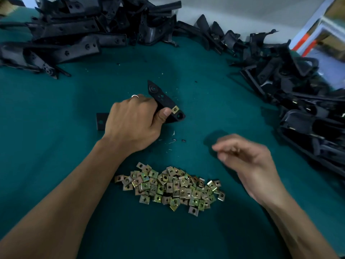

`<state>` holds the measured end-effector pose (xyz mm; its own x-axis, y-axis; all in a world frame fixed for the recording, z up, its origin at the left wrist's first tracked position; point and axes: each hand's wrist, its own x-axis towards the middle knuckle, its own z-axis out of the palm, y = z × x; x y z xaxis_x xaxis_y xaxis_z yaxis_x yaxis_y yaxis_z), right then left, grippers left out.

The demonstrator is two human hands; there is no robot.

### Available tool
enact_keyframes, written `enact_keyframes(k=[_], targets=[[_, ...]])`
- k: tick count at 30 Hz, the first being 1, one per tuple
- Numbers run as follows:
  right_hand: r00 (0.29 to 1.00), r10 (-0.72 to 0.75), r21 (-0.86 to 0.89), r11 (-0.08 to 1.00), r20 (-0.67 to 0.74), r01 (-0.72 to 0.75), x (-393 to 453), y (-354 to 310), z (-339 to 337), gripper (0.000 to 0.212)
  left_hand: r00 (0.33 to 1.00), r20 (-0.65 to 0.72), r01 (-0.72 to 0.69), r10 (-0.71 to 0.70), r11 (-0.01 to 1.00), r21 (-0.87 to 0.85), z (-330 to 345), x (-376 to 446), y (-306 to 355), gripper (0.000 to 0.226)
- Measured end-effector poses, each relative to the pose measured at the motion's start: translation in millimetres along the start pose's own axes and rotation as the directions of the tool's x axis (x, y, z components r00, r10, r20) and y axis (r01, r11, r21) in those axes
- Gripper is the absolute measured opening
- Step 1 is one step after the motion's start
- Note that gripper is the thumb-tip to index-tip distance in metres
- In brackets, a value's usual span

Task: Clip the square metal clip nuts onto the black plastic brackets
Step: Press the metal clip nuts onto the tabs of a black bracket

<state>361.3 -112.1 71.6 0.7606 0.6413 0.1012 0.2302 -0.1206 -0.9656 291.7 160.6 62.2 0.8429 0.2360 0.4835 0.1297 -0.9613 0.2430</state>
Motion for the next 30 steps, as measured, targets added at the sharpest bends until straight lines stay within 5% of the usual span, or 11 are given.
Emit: enact_keyframes(k=[5,13,17,21,25,30], targets=[[0.991,0.033,-0.394,0.919,0.126,0.019,-41.7,-11.0,-10.8,0.029,1.000,0.003,-0.002,0.002,1.000,0.018,0.6,0.6,0.5,0.055],[0.990,0.026,-0.429,0.902,0.141,0.037,-41.1,-11.2,-8.5,0.011,1.000,-0.005,-0.006,0.006,1.000,-0.008,0.0,0.4,0.4,0.054],[0.998,0.046,-0.112,0.993,0.040,-0.041,-41.3,-3.7,-11.3,0.017,1.000,-0.005,-0.006,0.005,1.000,-0.016,1.1,1.0,-0.6,0.054],[0.986,0.114,0.269,0.960,-0.118,-0.079,-29.2,0.9,-14.4,0.015,1.000,-0.002,-0.005,0.005,1.000,-0.009,2.6,1.3,-0.8,0.056],[0.982,0.137,0.450,0.891,-0.132,-0.064,1.3,-1.5,-8.5,0.006,1.000,0.004,0.004,-0.004,1.000,-0.008,1.2,1.3,-0.7,0.057],[0.977,0.169,0.573,0.817,-0.129,-0.066,60.5,-5.0,22.5,0.020,1.000,-0.003,0.026,-0.026,1.000,-0.014,-0.9,1.9,0.8,0.055]])
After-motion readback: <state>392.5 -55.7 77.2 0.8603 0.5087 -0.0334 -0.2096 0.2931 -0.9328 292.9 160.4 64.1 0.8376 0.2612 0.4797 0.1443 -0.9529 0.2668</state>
